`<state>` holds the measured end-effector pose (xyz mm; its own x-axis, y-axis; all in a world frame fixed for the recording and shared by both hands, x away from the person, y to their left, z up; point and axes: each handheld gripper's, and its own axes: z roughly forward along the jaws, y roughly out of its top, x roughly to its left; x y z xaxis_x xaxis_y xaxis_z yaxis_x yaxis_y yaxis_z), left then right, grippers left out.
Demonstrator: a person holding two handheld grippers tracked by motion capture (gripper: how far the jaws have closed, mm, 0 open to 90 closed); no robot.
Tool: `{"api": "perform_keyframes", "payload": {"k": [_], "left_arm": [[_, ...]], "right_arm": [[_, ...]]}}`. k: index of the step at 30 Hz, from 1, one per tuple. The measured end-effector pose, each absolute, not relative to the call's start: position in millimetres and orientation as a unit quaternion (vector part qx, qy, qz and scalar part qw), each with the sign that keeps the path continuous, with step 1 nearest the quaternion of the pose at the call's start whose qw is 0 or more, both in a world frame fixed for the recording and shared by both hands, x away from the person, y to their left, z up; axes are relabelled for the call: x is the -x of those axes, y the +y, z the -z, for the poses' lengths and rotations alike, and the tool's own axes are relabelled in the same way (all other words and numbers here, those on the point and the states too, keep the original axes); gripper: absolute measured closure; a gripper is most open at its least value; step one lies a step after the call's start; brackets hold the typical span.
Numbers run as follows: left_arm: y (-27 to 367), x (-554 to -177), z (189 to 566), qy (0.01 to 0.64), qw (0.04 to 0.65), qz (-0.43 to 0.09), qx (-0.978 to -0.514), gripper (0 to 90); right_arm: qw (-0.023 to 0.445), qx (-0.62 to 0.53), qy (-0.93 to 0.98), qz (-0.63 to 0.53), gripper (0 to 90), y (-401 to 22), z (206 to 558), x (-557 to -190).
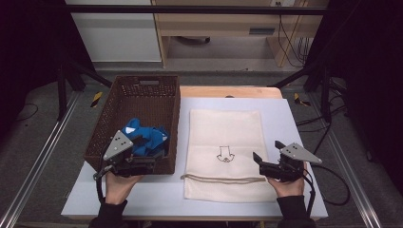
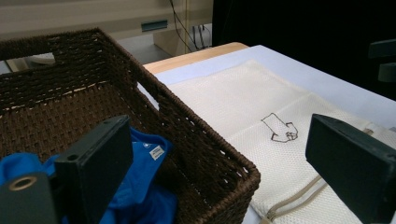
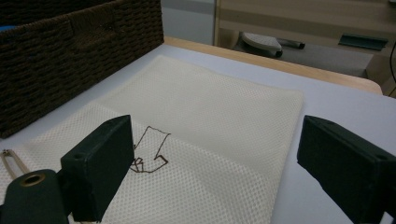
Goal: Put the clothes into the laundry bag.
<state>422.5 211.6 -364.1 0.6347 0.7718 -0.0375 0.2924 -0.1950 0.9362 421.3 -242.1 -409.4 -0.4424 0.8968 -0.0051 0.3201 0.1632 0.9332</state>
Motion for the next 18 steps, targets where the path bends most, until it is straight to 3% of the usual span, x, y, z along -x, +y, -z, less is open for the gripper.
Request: {"api": "perform_keyframes", "payload": {"k": [18], "left_arm": [[168,-411,359,0.318,0.532,-0.223,-0.753,16.8]], "right_arm": [[0.288,-0.420,0.712,-0.483,15.9,-228,407,-420]]}}
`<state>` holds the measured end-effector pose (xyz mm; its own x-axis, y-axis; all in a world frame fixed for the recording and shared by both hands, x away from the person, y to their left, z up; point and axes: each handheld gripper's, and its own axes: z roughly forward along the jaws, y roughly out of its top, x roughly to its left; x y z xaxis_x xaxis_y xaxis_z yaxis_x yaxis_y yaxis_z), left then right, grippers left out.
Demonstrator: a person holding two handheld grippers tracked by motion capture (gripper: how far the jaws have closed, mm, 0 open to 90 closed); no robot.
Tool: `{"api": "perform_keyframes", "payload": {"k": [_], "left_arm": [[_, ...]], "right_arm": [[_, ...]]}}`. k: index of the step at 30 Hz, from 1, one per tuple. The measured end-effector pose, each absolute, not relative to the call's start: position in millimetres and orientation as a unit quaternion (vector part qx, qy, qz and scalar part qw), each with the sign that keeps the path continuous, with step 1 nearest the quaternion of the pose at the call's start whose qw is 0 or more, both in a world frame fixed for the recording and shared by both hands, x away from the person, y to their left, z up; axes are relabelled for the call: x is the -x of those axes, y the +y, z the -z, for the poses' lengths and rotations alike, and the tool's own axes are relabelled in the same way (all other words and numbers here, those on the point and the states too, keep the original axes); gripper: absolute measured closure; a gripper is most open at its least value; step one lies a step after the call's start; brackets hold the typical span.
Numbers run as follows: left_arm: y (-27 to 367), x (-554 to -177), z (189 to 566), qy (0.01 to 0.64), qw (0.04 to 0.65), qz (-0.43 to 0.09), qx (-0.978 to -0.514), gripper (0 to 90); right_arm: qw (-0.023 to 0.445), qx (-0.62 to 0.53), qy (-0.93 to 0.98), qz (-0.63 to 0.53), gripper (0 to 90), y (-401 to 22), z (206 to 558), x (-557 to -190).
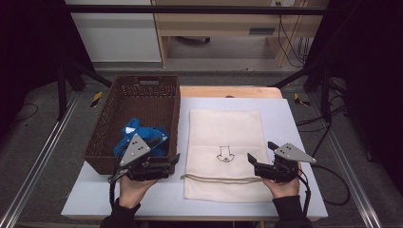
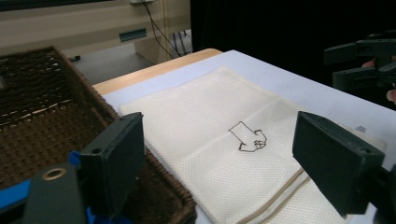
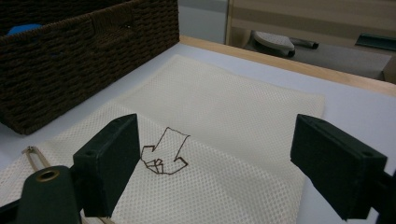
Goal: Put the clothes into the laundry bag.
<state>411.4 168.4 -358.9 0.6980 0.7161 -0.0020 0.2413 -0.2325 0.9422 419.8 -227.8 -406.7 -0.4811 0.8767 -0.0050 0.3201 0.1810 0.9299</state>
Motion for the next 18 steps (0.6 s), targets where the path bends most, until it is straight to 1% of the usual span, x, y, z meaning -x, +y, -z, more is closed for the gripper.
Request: {"api": "perform_keyframes", "payload": {"k": [4,8,18], "left_arm": [[154,-410,361,0.308,0.526,-0.217,-0.762,18.7],[142,-408,364,0.298,0.526,-0.210,-0.769,21.7],[113,-407,378,0.283,0.506,-0.199,-0.790,33.2]], "right_arm": [[0.286,-0.419,0.714,-0.484,16.4,-226,406,-419],[0.282,-0.415,0.718,-0.482,18.6,-224,407,-419],[0.274,-0.414,0.722,-0.482,22.8,-221,409,-419]]}}
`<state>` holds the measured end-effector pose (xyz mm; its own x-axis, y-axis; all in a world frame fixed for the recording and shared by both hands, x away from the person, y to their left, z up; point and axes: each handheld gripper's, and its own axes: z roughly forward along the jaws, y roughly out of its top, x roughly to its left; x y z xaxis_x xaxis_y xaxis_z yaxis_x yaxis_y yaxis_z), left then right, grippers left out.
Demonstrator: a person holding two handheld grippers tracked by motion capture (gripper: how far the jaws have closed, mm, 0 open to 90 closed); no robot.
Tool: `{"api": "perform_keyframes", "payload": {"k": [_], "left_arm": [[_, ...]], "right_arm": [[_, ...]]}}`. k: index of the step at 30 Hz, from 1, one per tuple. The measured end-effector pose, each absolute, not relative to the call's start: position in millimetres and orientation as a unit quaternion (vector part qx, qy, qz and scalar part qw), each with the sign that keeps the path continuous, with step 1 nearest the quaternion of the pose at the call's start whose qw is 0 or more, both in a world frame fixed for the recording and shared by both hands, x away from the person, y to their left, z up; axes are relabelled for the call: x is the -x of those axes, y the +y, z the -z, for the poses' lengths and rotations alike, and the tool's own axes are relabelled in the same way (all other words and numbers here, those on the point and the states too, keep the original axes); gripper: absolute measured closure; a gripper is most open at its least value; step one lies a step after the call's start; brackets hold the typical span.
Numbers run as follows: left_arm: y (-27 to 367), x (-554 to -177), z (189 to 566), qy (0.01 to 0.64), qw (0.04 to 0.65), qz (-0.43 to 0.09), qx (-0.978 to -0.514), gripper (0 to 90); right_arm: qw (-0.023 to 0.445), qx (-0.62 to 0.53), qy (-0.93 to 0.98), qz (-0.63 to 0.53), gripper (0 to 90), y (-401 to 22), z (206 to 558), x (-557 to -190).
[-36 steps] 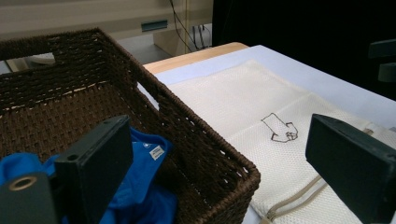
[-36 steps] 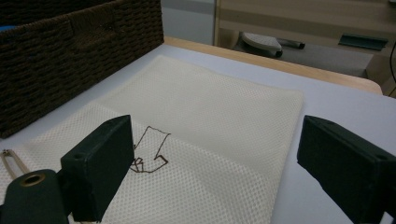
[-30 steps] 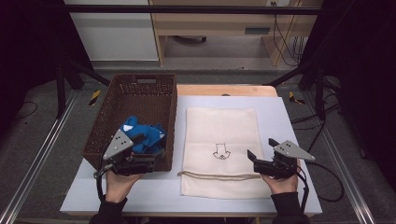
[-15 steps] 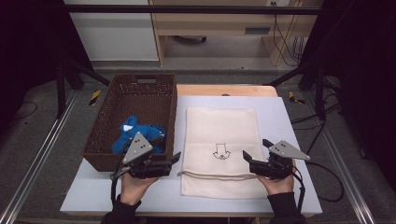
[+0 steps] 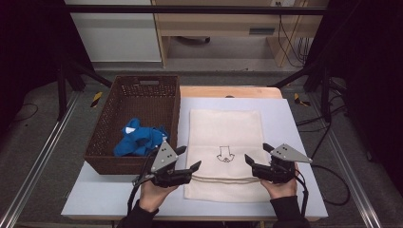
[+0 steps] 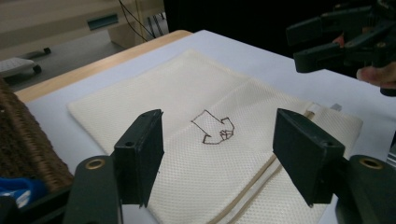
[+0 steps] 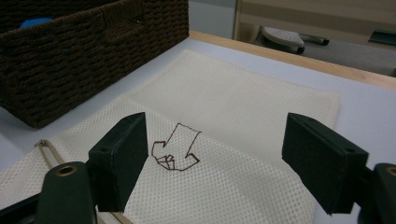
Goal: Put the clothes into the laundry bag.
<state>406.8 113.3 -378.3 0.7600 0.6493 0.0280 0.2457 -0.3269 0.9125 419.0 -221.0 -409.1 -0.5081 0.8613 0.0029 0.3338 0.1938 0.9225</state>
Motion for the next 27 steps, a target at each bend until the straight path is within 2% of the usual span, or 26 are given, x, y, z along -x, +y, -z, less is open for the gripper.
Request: {"api": "perform_keyframes", "payload": {"k": [9,15,27], "left_arm": [[91,-405,401,0.271,0.492,-0.181,-0.807,46.0],[81,-404,417,0.268,0.483,-0.171,-0.816,51.2],[66,-402,444,0.260,0.451,-0.146,-0.841,71.1]], "right_arm": [[0.261,-0.410,0.731,-0.479,28.5,-218,414,-419],[0.244,-0.407,0.736,-0.483,33.0,-214,421,-418],[0.214,-0.398,0.753,-0.479,40.6,-203,436,-418]]}}
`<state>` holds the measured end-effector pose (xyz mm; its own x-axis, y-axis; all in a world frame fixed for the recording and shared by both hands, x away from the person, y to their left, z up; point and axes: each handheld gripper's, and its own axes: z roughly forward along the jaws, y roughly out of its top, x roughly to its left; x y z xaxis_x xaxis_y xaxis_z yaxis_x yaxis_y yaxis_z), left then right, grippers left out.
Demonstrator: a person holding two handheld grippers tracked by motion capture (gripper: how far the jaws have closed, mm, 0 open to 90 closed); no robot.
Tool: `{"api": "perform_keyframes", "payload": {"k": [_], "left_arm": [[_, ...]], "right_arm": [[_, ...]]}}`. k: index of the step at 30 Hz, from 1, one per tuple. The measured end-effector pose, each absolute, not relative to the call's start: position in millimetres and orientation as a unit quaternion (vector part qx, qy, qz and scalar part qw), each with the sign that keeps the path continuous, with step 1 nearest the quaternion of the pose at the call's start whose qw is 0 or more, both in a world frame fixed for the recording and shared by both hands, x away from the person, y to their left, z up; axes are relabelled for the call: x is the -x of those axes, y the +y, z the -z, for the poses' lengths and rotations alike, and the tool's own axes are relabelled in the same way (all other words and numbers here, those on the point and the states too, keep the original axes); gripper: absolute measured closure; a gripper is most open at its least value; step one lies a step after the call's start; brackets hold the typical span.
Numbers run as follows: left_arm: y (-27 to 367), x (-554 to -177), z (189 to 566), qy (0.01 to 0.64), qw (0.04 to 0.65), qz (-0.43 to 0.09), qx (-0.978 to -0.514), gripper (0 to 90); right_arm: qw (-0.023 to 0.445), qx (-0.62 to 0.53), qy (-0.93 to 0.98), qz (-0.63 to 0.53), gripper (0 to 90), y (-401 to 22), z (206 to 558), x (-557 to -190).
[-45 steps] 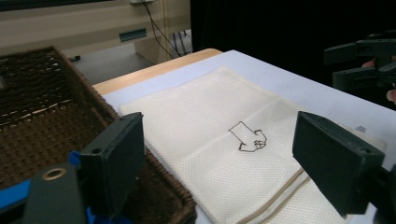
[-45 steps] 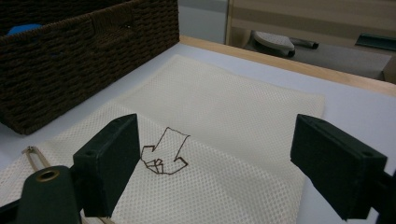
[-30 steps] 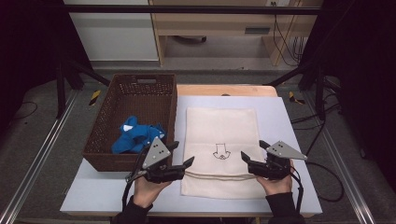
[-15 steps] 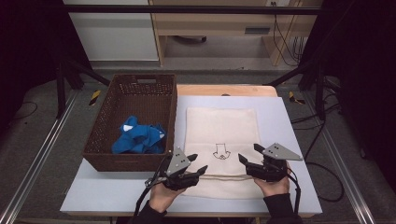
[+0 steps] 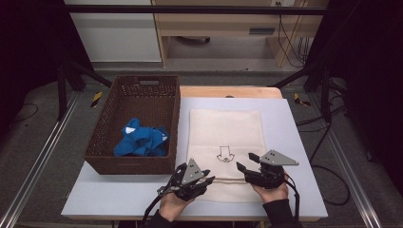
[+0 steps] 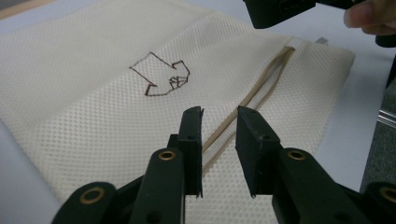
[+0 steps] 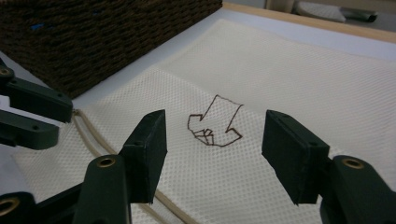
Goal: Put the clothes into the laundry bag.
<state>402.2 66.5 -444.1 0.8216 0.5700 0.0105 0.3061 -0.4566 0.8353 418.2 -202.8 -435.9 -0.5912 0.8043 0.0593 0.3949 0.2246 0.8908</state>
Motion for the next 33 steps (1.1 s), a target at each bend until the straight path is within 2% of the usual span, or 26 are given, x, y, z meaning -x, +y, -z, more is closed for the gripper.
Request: {"api": "perform_keyframes", "payload": {"k": [14,22,33], "left_arm": [[51,-399,472,0.254,0.421,-0.106,-0.864,88.5],[45,-399,479,0.248,0.400,-0.108,-0.876,89.0],[43,-398,485,0.254,0.400,-0.110,-0.874,89.0]], "right_arm": [[0.190,-0.391,0.778,-0.453,47.6,-189,455,-416],[0.161,-0.385,0.809,-0.413,54.3,-178,473,-420],[0.150,-0.379,0.829,-0.384,61.7,-171,483,-424]]}}
